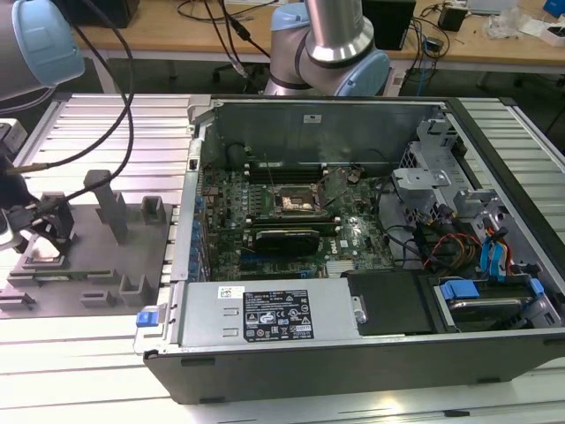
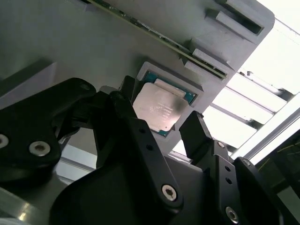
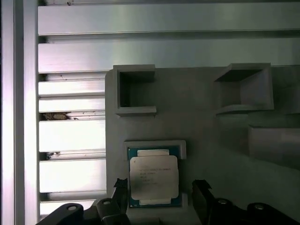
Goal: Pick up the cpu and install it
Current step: 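Pick up the cpu and move it towards the insertion slot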
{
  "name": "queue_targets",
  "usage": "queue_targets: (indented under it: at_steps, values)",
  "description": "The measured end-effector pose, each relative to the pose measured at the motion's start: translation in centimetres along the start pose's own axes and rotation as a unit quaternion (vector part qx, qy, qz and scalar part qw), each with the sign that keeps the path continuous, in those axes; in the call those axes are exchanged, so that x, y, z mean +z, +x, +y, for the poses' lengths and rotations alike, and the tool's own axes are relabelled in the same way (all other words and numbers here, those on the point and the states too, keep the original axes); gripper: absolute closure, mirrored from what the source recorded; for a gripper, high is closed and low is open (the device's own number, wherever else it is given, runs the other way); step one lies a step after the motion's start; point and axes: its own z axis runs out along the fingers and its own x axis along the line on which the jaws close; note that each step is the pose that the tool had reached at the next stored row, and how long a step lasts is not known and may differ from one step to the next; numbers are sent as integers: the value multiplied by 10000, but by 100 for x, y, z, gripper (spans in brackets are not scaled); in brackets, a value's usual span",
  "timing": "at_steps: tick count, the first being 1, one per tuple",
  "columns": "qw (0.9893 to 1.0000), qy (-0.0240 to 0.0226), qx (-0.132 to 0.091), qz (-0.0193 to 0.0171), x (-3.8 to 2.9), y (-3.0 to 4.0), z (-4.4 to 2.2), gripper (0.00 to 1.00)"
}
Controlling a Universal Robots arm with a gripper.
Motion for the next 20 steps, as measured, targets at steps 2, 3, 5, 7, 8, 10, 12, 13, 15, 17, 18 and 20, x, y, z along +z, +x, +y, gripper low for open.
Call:
queue_targets:
  at_steps: [2,3,5,7,8,10,12,13,15,17,18,20]
  values:
    - [10000,0,0,0,23,1,-1,34]
    - [10000,0,0,0,41,1,-2,34]
    - [10000,1,1,1,60,2,11,34]
    - [10000,0,0,0,70,2,26,34]
    - [10000,0,0,0,74,3,32,34]
    - [10000,1,0,1,90,5,74,34]
    - [10000,0,0,-1,99,9,90,34]
    - [10000,0,0,0,102,14,95,34]
    - [10000,0,0,0,108,28,100,34]
    - [10000,1,0,0,113,45,103,34]
    - [10000,1,0,1,121,53,103,34]
    - [10000,1,-1,0,146,54,101,34]
